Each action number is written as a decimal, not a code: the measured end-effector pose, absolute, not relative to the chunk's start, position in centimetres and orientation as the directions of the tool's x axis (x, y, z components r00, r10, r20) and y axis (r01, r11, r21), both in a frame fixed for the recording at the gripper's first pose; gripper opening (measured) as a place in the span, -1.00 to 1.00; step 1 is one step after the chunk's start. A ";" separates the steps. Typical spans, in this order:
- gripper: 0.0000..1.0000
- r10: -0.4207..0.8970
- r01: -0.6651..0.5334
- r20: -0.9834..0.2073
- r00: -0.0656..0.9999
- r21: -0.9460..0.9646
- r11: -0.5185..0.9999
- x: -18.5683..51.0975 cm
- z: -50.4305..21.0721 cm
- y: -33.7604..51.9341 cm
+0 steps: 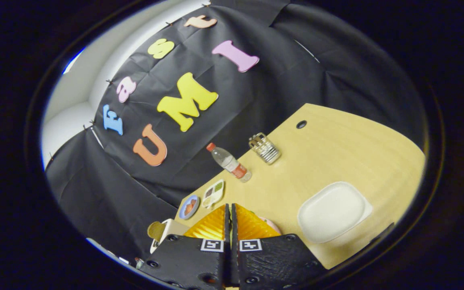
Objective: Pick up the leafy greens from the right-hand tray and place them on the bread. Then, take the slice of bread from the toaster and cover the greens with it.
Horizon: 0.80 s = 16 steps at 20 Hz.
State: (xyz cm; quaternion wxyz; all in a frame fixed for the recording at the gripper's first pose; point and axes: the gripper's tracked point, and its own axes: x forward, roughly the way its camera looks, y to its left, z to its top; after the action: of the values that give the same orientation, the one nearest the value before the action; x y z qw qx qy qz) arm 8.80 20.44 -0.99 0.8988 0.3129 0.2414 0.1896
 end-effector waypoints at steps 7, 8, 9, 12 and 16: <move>-1.00 0.606 -0.265 -0.307 0.734 0.692 0.672 8.0 -3.0 31.0; -1.00 0.619 -0.263 -0.311 0.721 0.704 0.660 7.9 -3.7 32.1; -1.00 0.630 -0.254 -0.320 0.707 0.717 0.649 7.9 -4.6 33.0; -1.00 0.632 -0.222 -0.363 0.685 0.722 0.656 8.0 -7.8 33.6; -1.00 0.565 -0.169 -0.408 0.717 0.685 0.709 9.1 -10.1 31.0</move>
State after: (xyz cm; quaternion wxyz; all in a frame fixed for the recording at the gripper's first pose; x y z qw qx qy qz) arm 9.11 30.96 -10.09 0.8704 0.3180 0.3113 0.2107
